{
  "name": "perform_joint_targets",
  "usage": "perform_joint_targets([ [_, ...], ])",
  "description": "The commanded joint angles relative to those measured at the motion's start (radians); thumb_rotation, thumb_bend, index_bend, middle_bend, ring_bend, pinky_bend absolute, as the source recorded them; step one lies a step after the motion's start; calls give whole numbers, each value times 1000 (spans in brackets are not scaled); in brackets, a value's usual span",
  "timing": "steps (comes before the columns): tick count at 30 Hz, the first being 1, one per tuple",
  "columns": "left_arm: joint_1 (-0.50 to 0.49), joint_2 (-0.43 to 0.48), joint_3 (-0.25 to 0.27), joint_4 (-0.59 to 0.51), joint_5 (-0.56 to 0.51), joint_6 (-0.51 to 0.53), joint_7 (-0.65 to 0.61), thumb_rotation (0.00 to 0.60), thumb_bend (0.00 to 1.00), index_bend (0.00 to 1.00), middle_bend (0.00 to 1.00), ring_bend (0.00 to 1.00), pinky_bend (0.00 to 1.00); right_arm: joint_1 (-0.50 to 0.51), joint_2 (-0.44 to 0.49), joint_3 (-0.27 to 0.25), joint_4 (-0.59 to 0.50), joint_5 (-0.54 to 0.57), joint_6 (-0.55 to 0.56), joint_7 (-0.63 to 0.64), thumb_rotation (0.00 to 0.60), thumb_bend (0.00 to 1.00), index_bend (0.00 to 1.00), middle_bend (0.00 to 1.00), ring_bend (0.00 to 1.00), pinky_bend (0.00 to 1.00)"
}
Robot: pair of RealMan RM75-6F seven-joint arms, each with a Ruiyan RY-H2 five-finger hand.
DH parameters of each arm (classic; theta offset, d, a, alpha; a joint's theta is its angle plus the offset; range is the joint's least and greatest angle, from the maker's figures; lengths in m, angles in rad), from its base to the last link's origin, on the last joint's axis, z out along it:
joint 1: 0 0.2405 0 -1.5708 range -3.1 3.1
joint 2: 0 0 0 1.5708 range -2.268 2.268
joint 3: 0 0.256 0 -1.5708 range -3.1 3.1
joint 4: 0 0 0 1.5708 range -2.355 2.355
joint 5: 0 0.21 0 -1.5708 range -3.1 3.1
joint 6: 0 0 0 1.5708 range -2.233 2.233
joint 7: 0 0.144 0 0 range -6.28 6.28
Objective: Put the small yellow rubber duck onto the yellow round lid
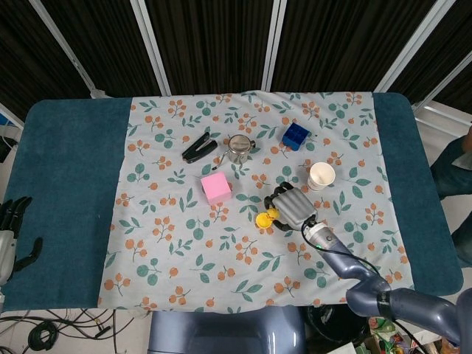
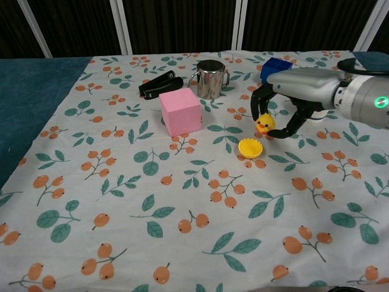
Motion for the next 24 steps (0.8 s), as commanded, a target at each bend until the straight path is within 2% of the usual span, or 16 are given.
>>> perform_joint_targets([
  [1, -1, 1, 0, -1, -1, -2, -2, 600, 427, 0, 66, 0, 0, 32, -62, 15, 38, 49, -12, -51, 600, 320, 503, 455, 260, 156],
  [13, -2, 3, -1, -1, -1, -4, -6, 600, 427, 0, 66, 0, 0, 34, -87, -4, 62, 74, 8, -65, 600, 320, 503, 456, 260, 156],
  [17, -2, 1, 0, -1, -1, -3, 4, 600, 427, 0, 66, 0, 0, 28, -93, -24, 62, 47, 18, -42, 600, 319, 503, 451, 259, 156],
  [24, -1, -1, -1, -2, -5, -1, 11, 600, 427, 0, 66, 0, 0, 34, -114, -28, 90, 26, 27, -15, 600, 319, 503, 439, 258, 156],
])
